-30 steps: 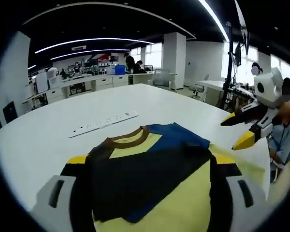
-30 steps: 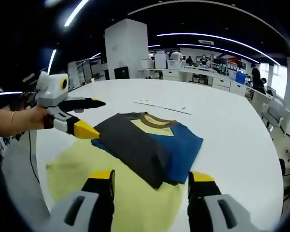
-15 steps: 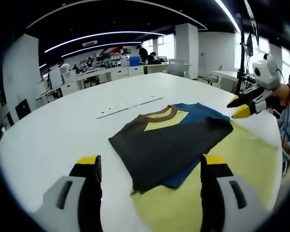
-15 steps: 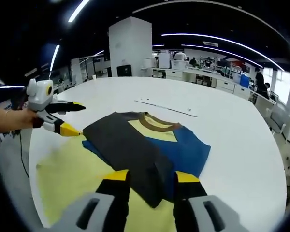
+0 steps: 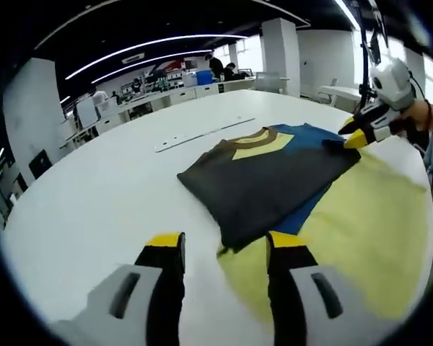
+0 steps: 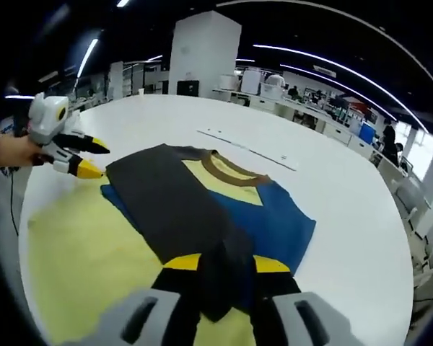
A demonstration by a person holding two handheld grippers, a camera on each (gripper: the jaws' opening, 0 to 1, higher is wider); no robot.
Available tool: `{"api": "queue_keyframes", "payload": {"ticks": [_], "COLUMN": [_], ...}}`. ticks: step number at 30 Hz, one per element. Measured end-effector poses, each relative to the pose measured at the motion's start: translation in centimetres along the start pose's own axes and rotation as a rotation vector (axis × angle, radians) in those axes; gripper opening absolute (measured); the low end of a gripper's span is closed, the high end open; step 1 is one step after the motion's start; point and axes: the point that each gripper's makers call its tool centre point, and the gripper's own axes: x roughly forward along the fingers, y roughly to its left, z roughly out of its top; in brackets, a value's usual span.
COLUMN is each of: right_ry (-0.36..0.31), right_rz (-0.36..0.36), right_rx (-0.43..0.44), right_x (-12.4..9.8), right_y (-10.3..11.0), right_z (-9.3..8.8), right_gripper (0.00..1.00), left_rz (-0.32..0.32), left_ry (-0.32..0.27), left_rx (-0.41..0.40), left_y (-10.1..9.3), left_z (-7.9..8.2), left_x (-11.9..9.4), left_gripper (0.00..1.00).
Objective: Fold the garment on the visible template until the final outline fits inside the template.
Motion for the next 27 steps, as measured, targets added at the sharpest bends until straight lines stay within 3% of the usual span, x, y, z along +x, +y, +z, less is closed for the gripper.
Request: {"api": "queue_keyframes", "payload": {"ticks": [6, 9, 16, 19, 27], "right_ry": [-0.010, -0.031, 0.034, 0.024, 0.047], "right_rz": [-0.032, -0.073, -0.181, -0.159, -0.168], "right_rx": [0.060, 0.155, 0.302, 0.368, 0.372], "right_x": [0.6, 0.4, -0.3, -0.1, 0.3], "right_y": [-0.7, -1.9, -4.5, -4.4, -4.4], "right_z": [0.0, 0.1, -2.1, -2.5, -3.0], "right_gripper": [0.06, 0.00, 0.00, 0.00, 0.00], "left_rz": [0.014, 0.011, 0.024, 0.041, 0.055], "left_ry": [0.005, 0.021, 0.012, 0.015, 0.023], "left_rx": [-0.029, -0.054, -0.064, -0.041, -0.026], "left_y": [0.3, 0.2, 0.4, 0.4, 0.6], "left_z": [-0.5, -0.8, -1.1, -1.1, -1.2], "left_x": [0.5, 0.5, 0.3, 0.1, 0.1], "left_gripper": [0.20, 0.01, 0.00, 0.00, 0.00]}}
